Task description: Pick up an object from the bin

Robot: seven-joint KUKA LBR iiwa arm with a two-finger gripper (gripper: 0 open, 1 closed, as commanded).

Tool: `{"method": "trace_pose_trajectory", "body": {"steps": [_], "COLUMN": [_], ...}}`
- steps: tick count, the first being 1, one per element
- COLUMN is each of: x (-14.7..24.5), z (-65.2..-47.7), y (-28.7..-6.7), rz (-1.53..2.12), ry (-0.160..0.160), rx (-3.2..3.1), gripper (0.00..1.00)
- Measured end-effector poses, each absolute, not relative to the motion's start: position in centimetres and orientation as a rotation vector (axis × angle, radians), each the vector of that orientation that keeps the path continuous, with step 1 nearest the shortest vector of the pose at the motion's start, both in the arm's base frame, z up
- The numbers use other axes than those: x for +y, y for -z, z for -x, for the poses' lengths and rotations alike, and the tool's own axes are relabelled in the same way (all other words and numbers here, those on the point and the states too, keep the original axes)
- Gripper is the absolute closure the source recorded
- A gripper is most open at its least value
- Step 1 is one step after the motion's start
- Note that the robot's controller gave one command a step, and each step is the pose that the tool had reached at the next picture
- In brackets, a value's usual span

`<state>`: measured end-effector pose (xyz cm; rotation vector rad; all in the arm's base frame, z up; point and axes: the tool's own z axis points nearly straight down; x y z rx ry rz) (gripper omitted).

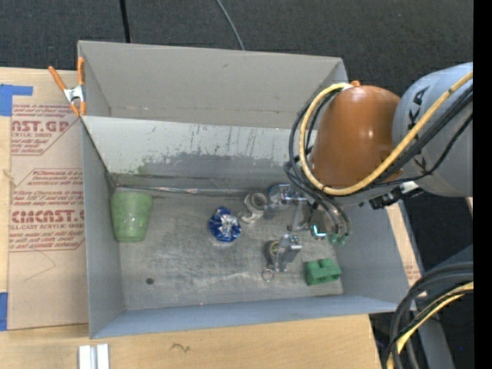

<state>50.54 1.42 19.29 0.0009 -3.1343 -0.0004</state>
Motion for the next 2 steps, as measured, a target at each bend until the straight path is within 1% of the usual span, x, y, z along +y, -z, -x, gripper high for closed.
{"method": "trace_pose_trajectory", "body": {"steps": [1,2], "x": [-6.0,-5.1], "z": [-50.3,-50.7], "y": [-8.9,-7.8], "rz": [-0.176,-0.303], "ry": [-0.001,-0.012], "rx": [-3.142,-3.156], "gripper": [0.0,0.0]}}
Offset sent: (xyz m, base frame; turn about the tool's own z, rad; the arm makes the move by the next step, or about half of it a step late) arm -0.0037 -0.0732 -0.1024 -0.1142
